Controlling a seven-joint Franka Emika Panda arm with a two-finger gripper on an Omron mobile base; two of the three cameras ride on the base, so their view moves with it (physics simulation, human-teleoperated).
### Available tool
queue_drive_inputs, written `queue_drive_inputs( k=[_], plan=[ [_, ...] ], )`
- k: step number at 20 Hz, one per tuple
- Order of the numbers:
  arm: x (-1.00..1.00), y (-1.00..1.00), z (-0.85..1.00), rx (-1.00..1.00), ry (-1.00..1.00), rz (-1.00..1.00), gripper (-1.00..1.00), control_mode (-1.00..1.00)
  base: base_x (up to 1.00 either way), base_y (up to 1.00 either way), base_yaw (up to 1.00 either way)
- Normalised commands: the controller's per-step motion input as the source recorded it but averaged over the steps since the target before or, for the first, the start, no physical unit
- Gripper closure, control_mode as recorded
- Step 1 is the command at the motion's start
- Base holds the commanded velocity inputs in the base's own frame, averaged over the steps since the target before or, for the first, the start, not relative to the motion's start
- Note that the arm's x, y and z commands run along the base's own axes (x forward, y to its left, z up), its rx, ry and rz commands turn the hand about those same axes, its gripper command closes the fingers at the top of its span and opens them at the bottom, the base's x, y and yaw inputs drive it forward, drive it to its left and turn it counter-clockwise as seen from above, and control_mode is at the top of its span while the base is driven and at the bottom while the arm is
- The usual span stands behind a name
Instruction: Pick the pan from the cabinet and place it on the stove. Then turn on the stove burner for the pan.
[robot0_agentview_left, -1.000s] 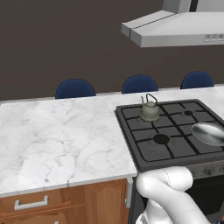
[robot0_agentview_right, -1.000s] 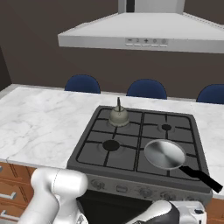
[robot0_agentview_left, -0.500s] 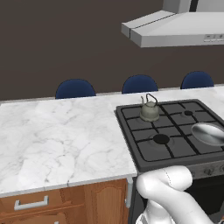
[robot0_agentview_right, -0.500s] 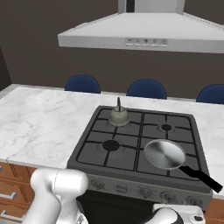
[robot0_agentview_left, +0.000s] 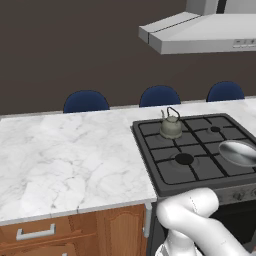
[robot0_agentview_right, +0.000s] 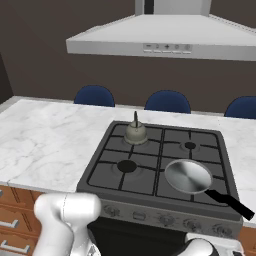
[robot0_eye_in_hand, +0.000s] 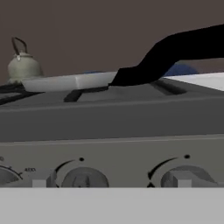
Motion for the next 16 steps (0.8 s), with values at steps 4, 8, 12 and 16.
queue_drive_inputs(
  k=[4, 8, 12, 16],
  plan=[
    [0.01, -0.34, -0.16, 0.02, 0.00, -0.08, -1.00, -1.00, 0.00, 0.00, 0.00],
    [0.15, -0.09, -0.22, 0.00, 0.00, -0.05, -1.00, -1.00, 0.00, 0.00, 0.00],
    [0.21, -0.03, -0.26, 0.00, -0.03, -0.02, -1.00, -1.00, 0.00, 0.00, 0.00],
    [0.24, -0.04, -0.23, 0.00, -0.07, -0.01, -1.00, -1.00, 0.00, 0.00, 0.00]
  ],
)
